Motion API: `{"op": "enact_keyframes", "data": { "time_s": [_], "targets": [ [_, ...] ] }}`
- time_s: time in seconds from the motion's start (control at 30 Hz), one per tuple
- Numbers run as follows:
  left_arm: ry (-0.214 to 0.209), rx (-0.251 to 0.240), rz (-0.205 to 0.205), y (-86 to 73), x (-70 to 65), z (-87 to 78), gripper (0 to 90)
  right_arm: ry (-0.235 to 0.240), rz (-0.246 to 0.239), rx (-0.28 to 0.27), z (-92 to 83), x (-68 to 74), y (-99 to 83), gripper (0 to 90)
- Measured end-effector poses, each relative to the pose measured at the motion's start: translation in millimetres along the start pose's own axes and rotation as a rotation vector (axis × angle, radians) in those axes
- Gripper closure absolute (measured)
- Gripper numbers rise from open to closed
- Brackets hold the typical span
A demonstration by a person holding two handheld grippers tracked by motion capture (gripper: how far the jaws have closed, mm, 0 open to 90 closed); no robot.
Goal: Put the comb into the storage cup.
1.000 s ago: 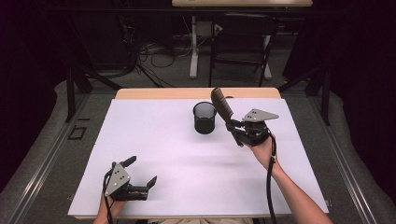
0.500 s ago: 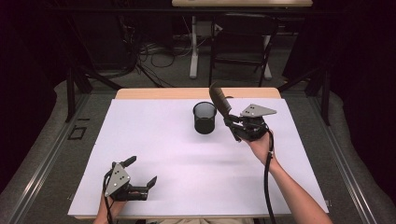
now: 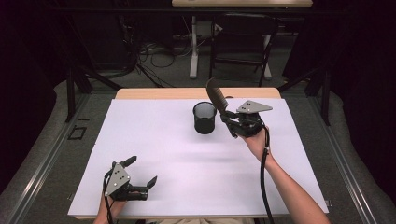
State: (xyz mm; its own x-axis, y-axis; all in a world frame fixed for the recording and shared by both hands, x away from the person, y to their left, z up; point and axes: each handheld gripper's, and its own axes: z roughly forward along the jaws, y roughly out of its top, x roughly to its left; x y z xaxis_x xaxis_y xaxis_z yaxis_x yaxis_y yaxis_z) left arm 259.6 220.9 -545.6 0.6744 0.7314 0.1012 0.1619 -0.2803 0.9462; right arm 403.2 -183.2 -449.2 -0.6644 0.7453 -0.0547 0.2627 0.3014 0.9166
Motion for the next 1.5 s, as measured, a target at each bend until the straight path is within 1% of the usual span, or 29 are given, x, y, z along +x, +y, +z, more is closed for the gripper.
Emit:
{"op": "enact_keyframes", "data": {
  "time_s": [0.4,0.63,0.73,0.87,1.17,1.5],
  "targets": [
    [0.001,0.000,0.000,0.0,0.2,0.4,0.3,-0.007,0.006,-0.020,10.3,-2.7,6.9,72.6],
    [0.001,0.000,0.000,0.0,0.1,-0.1,0.3,-0.010,0.010,-0.036,14.4,-3.2,14.7,72.6],
    [0.000,-0.003,0.002,0.2,-0.1,0.0,0.3,-0.012,0.001,-0.037,16.4,-3.1,18.0,72.6],
    [-0.001,-0.001,-0.005,-0.3,0.3,0.7,0.3,-0.013,0.006,-0.048,19.2,-3.9,21.6,72.6],
    [-0.001,-0.003,-0.001,0.2,0.0,0.0,0.3,-0.025,-0.008,-0.063,25.4,-4.1,29.8,72.6],
    [0.000,-0.002,-0.001,0.1,0.0,-0.1,0.3,-0.033,0.012,-0.095,32.3,-7.5,33.8,72.6]
  ]
}}
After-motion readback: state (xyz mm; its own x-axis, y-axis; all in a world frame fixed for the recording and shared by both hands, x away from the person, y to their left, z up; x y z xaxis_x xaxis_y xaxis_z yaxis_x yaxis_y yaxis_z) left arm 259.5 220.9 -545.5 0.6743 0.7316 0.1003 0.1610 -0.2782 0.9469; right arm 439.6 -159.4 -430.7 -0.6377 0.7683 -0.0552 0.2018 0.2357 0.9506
